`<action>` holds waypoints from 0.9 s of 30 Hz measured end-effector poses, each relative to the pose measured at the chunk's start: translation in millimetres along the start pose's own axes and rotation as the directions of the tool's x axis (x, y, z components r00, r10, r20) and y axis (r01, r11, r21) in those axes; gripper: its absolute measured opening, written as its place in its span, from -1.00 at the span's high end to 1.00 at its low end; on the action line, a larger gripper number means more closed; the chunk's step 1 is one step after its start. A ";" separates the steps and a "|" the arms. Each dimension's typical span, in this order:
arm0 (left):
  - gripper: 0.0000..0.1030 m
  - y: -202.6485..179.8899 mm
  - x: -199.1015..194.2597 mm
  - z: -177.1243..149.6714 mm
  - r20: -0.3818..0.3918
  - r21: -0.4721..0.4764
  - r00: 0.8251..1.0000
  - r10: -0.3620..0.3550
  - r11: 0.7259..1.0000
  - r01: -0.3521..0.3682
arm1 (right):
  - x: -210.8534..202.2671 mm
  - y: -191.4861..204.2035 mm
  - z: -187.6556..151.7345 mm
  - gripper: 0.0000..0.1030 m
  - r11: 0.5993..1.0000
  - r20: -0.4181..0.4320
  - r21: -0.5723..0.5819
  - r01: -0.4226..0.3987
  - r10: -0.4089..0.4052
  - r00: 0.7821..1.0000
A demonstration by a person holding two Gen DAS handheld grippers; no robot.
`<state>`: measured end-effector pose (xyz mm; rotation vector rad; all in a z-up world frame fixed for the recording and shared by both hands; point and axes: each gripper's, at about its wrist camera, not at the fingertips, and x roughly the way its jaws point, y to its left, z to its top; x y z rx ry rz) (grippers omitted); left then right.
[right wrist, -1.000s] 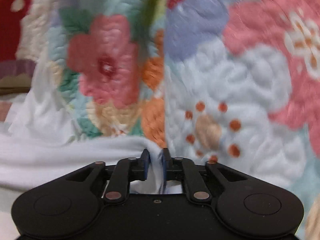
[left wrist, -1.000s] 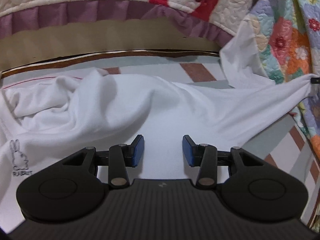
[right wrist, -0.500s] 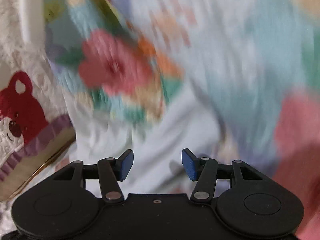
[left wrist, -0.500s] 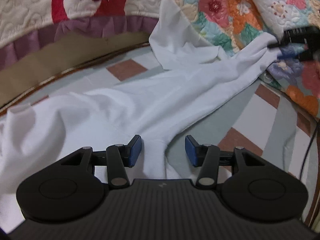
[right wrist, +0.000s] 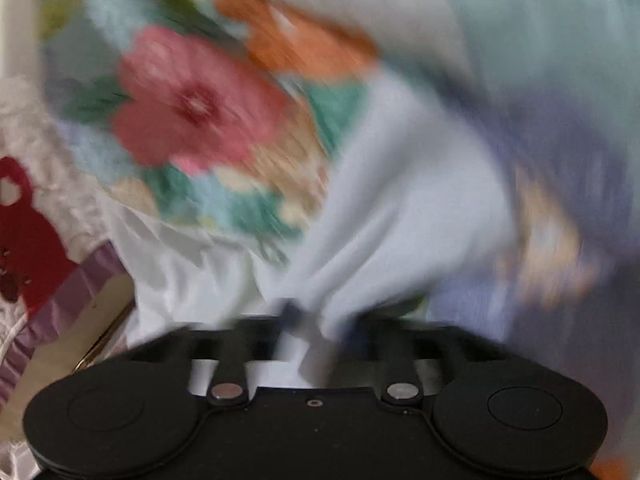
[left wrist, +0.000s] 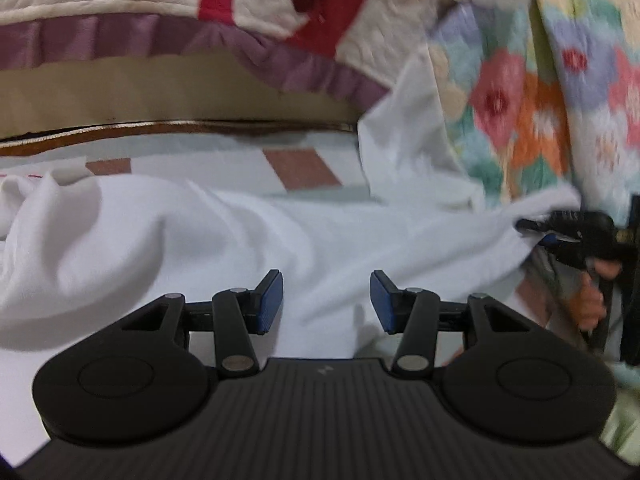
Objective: Fold clothes
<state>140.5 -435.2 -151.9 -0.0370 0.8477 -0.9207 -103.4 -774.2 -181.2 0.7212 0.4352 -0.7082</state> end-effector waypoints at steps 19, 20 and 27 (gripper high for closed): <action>0.04 3.2 20.0 -2.6 -0.064 0.116 0.995 0.070 0.991 -0.063 | -22.1 -17.2 21.1 0.88 0.978 0.068 -0.179 0.103 -0.093 0.993; 0.04 3.0 19.0 -3.1 -0.064 0.119 0.996 0.064 0.991 -0.056 | -25.4 -1.5 24.3 0.89 0.948 0.087 -0.291 0.129 -0.108 0.990; 0.04 -9.9 9.3 -10.0 -0.053 0.178 0.997 0.054 0.983 -0.044 | -23.1 38.2 47.9 0.94 0.774 0.190 -0.602 0.196 -0.099 0.977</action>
